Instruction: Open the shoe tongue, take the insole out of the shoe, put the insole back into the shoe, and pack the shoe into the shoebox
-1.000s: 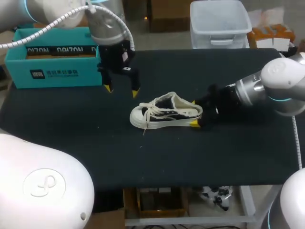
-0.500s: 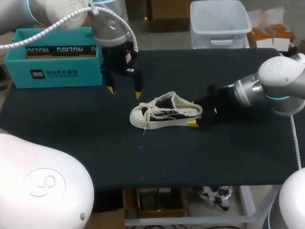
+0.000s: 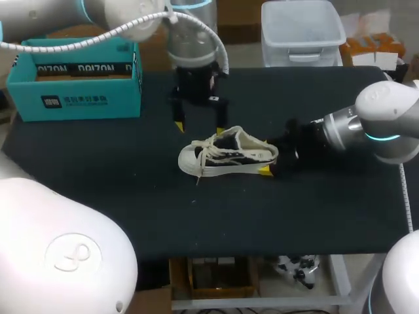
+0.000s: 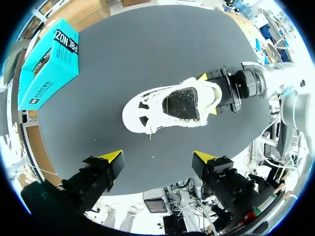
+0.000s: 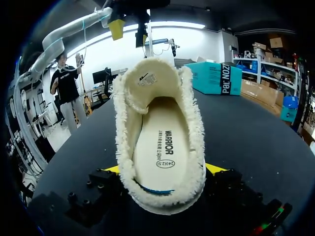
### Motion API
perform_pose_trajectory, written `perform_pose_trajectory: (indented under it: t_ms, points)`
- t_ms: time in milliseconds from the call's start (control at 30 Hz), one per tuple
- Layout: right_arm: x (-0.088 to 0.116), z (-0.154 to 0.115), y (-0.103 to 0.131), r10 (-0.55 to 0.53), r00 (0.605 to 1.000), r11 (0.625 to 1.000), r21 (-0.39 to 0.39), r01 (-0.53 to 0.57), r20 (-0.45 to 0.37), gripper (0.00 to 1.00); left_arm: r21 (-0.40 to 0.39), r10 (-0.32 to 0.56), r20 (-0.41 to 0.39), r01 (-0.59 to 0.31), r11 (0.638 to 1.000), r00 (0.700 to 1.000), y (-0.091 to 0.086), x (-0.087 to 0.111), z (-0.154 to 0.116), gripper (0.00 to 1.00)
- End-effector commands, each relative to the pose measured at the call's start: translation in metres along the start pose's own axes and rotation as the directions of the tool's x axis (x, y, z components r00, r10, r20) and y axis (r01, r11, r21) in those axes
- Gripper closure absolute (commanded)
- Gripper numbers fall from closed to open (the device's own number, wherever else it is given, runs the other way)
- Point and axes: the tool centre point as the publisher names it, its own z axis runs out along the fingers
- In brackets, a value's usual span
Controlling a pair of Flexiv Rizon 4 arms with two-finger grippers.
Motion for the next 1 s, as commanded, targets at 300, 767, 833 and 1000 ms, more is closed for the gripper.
perform_pose_trajectory:
  t_ms: [300,767,833,1000]
  points:
    - [0.003,0.004,-0.006,-0.001,1.000,1.000,-0.002,0.001,0.001,1.00,0.010,-0.103,0.133,0.103,0.995,0.986,-0.025,0.037,0.027,0.40]
    - [0.003,0.004,-0.006,-0.001,1.000,1.000,-0.002,0.001,0.001,1.00,0.019,-0.181,0.158,0.181,0.983,0.971,-0.042,0.056,0.044,0.41]
    - [0.003,0.004,-0.006,-0.001,1.000,1.000,-0.002,0.001,0.001,1.00,0.026,-0.186,0.162,0.184,0.983,0.969,-0.044,0.059,0.046,0.39]
    - [0.003,0.004,-0.006,-0.001,1.000,1.000,-0.002,0.001,0.001,1.00,0.039,-0.204,0.184,0.200,0.979,0.962,-0.049,0.065,0.050,0.43]
